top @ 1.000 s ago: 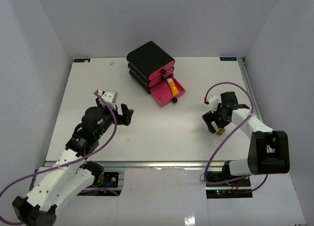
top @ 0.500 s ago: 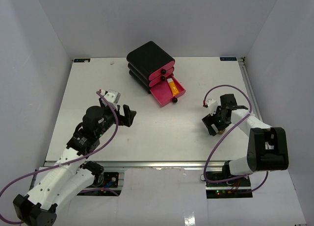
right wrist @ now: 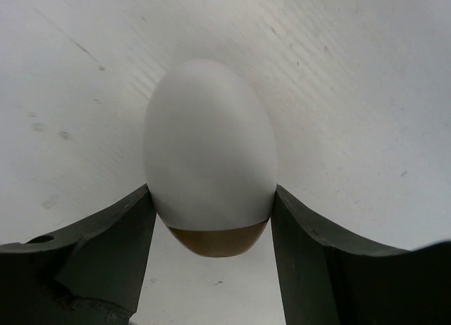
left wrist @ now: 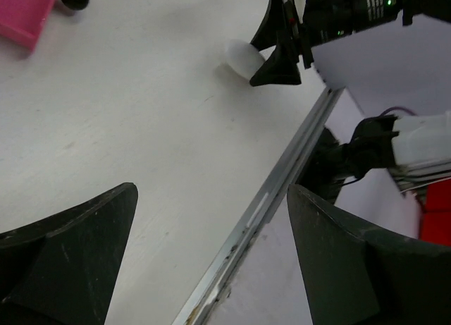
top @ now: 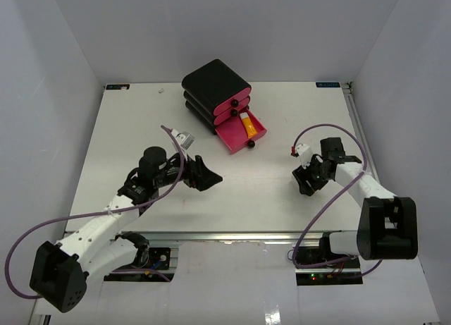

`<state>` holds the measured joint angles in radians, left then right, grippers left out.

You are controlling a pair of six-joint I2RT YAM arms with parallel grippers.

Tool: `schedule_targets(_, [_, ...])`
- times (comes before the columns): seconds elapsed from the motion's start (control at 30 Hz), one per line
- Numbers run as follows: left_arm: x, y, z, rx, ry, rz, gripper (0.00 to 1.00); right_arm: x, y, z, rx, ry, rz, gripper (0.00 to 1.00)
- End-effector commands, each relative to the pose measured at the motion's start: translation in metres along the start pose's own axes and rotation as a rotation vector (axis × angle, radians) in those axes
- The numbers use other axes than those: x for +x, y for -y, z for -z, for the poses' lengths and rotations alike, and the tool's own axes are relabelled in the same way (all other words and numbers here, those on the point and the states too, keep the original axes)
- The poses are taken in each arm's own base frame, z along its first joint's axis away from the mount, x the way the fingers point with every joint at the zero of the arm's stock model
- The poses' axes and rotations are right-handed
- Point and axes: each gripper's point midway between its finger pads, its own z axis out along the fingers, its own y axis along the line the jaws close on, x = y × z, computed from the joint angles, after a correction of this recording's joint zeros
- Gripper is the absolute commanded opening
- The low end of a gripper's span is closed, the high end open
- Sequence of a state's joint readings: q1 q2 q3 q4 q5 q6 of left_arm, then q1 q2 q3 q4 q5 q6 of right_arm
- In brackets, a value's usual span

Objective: Organize the makeup

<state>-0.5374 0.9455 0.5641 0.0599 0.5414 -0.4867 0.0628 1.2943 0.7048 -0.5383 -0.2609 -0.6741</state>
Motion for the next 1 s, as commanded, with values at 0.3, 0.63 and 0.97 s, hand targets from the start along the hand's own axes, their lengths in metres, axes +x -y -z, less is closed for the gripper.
schedule_targets(0.3, [0.013,0.095,-0.111,0.232,0.016,0.225,0.98,-0.075,-0.075,0.07,-0.251,0.463,0.219,0.17])
schedule_targets(0.63, [0.03,0.11,-0.187,0.219,-0.047,0.231,0.98,-0.08,-0.094,0.085,-0.292,0.553,0.269,0.17])
schedule_targets(0.97, [0.03,0.099,-0.209,0.127,-0.058,0.254,0.61,-0.08,-0.095,0.089,-0.269,0.578,0.298,0.17])
